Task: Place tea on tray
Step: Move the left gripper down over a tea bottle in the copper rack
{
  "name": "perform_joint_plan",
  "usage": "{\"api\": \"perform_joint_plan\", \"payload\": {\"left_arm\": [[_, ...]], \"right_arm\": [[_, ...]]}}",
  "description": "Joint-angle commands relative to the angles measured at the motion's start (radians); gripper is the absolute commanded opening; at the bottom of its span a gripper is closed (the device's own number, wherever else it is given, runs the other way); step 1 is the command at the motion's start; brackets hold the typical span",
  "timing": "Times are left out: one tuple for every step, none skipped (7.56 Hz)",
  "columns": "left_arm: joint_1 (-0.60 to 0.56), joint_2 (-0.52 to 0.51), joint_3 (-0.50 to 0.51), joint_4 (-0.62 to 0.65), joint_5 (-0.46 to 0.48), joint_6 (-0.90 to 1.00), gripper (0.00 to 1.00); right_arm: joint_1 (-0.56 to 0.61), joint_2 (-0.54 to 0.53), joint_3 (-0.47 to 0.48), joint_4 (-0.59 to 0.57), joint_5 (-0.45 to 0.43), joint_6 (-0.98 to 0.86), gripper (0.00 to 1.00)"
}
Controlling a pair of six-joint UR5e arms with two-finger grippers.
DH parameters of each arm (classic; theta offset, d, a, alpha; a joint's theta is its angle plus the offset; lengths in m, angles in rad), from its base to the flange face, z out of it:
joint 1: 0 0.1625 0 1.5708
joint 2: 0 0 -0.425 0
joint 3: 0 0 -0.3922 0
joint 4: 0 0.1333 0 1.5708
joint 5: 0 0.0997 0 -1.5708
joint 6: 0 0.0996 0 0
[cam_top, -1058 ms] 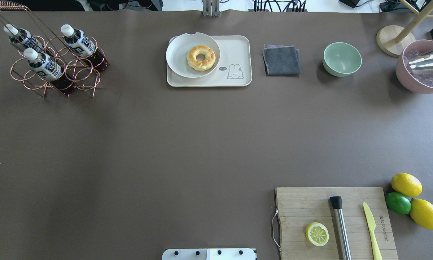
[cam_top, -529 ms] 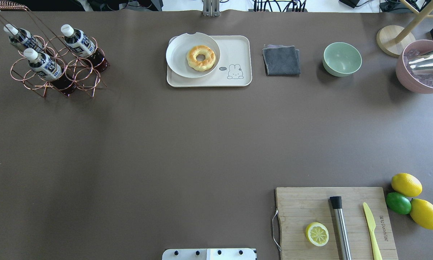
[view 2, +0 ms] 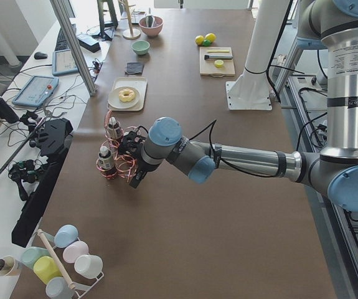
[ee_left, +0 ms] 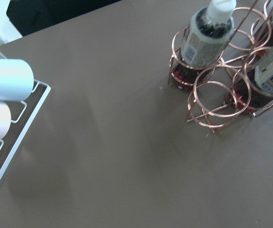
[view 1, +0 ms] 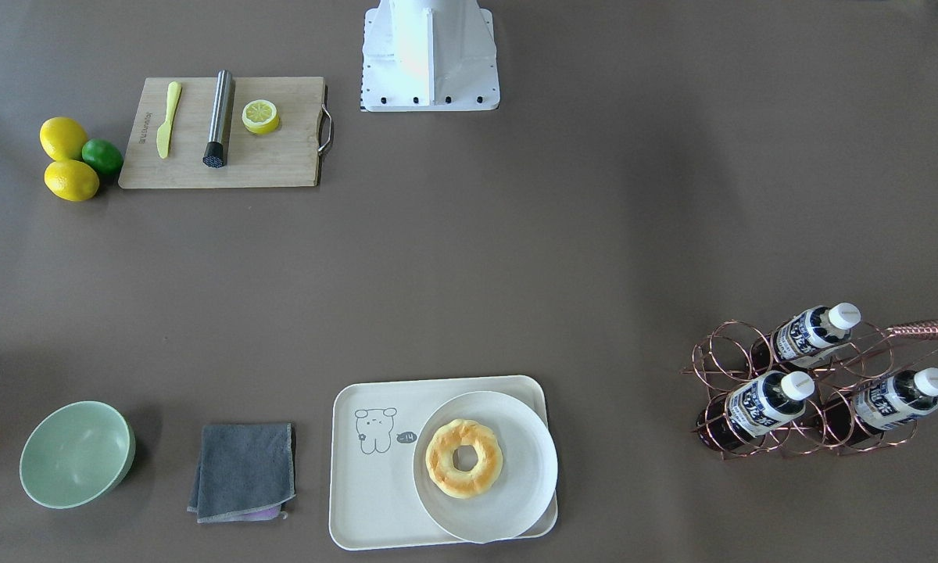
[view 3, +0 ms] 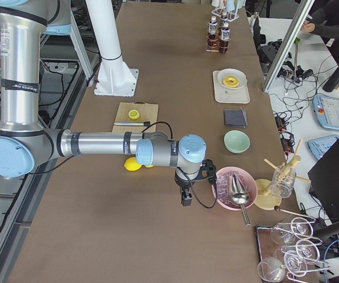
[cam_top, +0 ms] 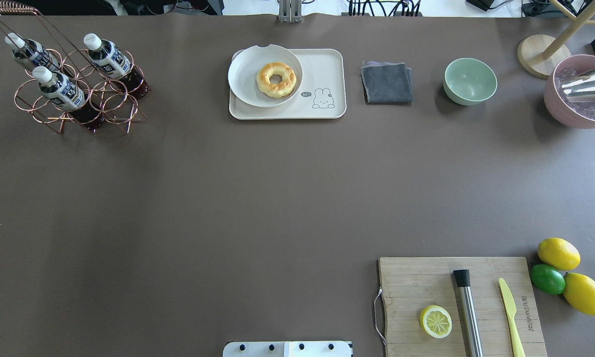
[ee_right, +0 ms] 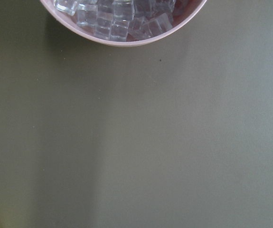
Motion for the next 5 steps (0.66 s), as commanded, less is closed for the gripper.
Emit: {"api": "perform_joint_plan", "payload": {"left_arm": [[0.148, -0.016, -0.004, -0.243, 0.056, -0.353, 0.98], [0.226, -0.051, -0.004, -0.272, 0.158, -0.432, 0.97], [0.301, -0.108, -0.001, -0.269, 0.255, -0.51, 0.97], [0.335, -0.134, 0.001, -0.268, 0.323, -0.58, 0.97], [0.372, -0.134, 0.001, -0.265, 0.404, -0.593, 0.97]], "right_arm": [[0.0, 0.0, -0.002, -0.001, 0.002, 0.001, 1.0], [0.0, 0.001, -0.003, -0.001, 0.002, 0.001, 1.0], [-0.001, 0.001, -0.002, -0.001, 0.002, 0.001, 1.0], [0.0, 0.001, -0.002, -0.001, 0.002, 0.003, 1.0], [0.0, 0.001, -0.002, -0.001, 0.002, 0.003, 1.0]]}}
